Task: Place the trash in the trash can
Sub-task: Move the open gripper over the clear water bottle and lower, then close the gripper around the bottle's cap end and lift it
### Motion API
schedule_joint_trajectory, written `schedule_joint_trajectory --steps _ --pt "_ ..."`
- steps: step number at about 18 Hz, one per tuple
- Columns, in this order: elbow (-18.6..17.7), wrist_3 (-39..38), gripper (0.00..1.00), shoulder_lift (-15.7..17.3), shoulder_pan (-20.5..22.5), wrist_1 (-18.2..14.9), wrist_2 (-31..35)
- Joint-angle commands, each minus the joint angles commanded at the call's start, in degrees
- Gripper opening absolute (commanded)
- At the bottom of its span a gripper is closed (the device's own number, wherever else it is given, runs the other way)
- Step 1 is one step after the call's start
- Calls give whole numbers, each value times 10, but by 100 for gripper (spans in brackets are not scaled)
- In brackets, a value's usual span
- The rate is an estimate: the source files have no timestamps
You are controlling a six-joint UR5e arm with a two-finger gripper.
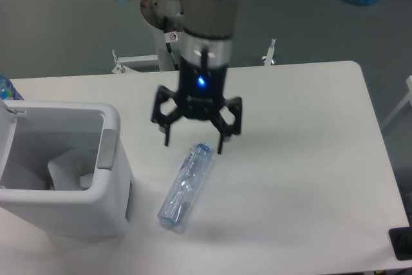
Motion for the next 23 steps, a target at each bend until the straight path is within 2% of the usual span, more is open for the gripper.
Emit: schedule_joint_trajectory --steps 3,8,11,13,15,23 --pt "0 1 100 -14 -2 -1 82" --pt "-10 -3 100 -48 -5 0 85" --pt "-14 1 100 -69 -30 1 84" --pt "-13 5 100 -96 -41 2 83" --pt "-9 3 100 -122 -56 17 84" --pt "-17 6 100 -156 -77 24 83"
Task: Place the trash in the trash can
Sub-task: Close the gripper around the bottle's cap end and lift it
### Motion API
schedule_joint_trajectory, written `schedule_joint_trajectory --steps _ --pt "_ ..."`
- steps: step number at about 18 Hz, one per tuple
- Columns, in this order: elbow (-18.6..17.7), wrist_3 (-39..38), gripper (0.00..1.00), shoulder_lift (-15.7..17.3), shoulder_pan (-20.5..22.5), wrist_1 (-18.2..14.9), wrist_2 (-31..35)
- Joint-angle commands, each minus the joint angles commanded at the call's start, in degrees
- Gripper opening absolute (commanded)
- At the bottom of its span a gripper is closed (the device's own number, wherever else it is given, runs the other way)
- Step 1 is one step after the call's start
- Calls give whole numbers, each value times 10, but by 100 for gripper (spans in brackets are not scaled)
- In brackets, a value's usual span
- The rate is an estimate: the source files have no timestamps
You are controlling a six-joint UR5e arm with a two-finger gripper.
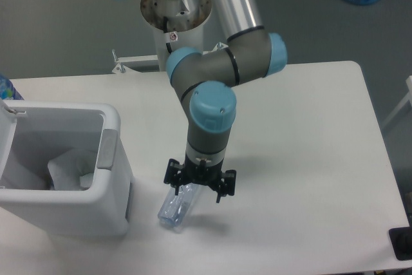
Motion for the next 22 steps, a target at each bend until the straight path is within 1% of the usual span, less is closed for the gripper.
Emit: schedule_joint_trajectory --steps 4,12,13,17,22 --pt "0 1 100 -21 -8 1 2" --pt "0 0 100 -40 -13 10 4" --pt "1 0 100 -46 -14 10 4" --pt "1 0 100 -50 -20 17 14" --pt "1 -1 100 -57 -21 18 17"
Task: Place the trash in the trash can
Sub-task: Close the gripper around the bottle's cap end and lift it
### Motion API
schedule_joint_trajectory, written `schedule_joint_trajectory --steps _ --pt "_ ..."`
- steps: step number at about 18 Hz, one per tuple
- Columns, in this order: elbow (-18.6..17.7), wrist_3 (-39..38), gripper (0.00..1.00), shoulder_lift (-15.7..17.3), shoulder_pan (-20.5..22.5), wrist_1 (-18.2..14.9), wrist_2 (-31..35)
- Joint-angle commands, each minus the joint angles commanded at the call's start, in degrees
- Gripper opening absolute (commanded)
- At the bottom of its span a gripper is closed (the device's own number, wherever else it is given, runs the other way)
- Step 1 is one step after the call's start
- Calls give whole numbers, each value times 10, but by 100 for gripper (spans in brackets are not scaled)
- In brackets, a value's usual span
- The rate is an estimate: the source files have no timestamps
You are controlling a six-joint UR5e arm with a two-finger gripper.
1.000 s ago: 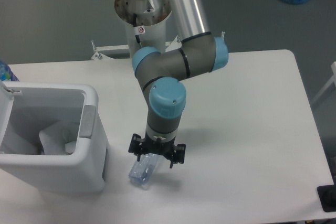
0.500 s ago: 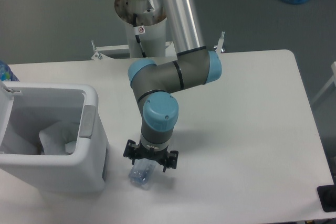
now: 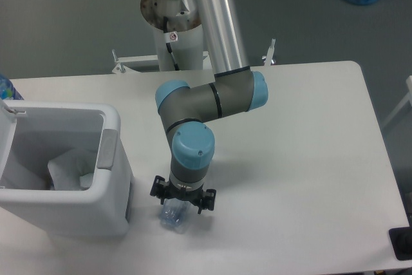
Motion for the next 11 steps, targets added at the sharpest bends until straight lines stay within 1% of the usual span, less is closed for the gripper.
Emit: schedule_joint_trajectory --steps 3,4,6,7,11 --pt "0 0 99 0 0 0 1" --pt "0 0 96 -1 0 0 1" --pt "1 -3 78 0 0 -1 1" --pt "0 -2 76 0 0 -1 1" --pt "0 -2 76 0 0 -1 1"
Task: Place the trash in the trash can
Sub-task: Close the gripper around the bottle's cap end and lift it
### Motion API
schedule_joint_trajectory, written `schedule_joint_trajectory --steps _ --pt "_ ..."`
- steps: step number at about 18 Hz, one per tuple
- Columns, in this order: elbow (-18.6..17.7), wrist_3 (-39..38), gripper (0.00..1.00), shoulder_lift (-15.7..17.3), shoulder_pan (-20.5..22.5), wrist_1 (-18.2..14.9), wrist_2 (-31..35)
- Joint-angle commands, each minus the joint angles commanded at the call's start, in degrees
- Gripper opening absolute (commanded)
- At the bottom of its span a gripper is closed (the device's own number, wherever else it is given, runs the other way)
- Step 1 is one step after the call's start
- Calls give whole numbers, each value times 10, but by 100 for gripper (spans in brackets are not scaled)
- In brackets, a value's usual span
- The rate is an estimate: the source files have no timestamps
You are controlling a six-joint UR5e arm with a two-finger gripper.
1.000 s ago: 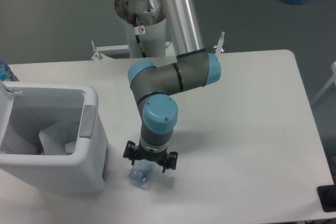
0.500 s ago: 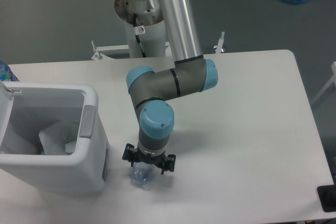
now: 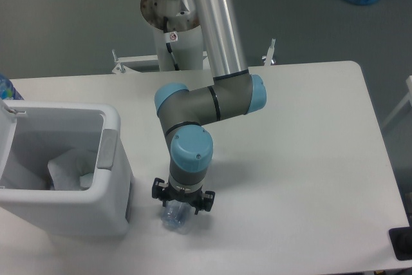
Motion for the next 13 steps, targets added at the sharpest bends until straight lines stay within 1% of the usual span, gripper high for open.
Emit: schedule_joint_trajectory --steps 8,9,10,11,12,13 --pt "0 -2 77 -5 -4 0 19" --pt "0 -1 75 -4 -4 -1 19" --pt "1 -2 69 -4 -4 -1 19" --pt "1 -2 66 -4 -4 -1 19" --pt "0 -2 58 -4 -5 -1 19" --pt "1 -2 56 -3 -5 -1 19"
